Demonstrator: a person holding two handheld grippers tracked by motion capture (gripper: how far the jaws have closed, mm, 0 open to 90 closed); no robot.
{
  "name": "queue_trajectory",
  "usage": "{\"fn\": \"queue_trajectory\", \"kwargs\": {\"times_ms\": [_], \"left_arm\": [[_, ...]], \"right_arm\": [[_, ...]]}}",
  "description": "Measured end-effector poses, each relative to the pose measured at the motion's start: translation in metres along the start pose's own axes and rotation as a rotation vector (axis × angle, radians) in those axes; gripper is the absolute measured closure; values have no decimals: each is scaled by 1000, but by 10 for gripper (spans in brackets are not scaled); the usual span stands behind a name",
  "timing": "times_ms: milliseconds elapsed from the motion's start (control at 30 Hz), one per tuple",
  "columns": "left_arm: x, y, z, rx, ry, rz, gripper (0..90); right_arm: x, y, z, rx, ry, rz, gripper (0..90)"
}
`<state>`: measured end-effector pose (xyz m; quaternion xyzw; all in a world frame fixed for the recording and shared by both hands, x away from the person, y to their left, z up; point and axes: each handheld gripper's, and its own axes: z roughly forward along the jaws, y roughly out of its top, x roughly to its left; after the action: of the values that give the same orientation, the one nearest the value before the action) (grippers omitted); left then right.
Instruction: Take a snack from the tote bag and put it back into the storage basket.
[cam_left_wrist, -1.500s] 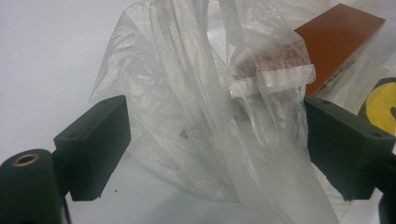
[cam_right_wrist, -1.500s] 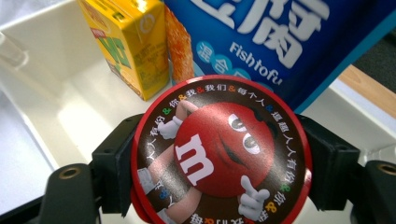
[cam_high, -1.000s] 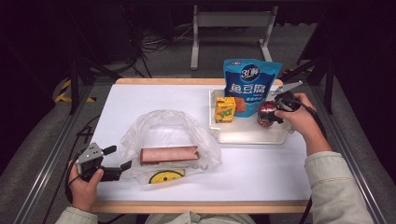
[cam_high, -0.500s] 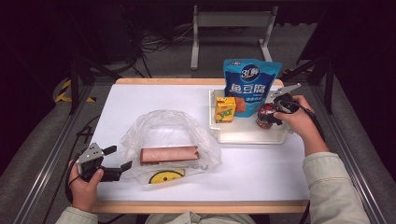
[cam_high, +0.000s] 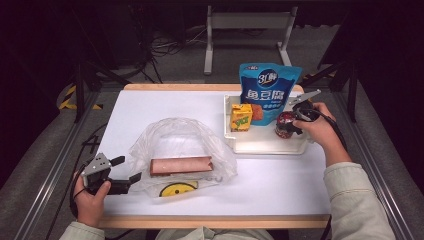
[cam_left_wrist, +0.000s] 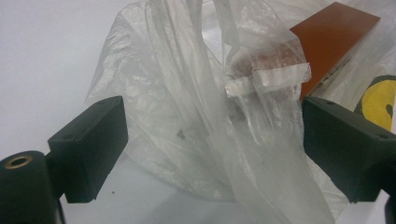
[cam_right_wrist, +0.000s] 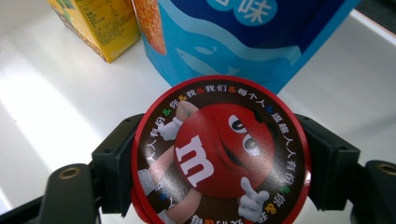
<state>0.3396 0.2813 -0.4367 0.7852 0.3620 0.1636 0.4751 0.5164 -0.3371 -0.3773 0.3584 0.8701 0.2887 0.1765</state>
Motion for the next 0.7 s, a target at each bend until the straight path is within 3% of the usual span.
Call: {"fn": "queue_trajectory", "kwargs": {"times_ms": [433, 633, 700], "left_arm": [[0, 0, -1, 1, -3, 2, 99], [0, 0, 0, 1, -3, 1, 98], [0, 0, 0, 0, -3, 2, 98]], "right_arm": [[0, 1, 6, 65, 1, -12, 260], [-1, 0, 5, 69, 4, 6, 255], [-1, 0, 3, 58, -6, 15, 214]]}}
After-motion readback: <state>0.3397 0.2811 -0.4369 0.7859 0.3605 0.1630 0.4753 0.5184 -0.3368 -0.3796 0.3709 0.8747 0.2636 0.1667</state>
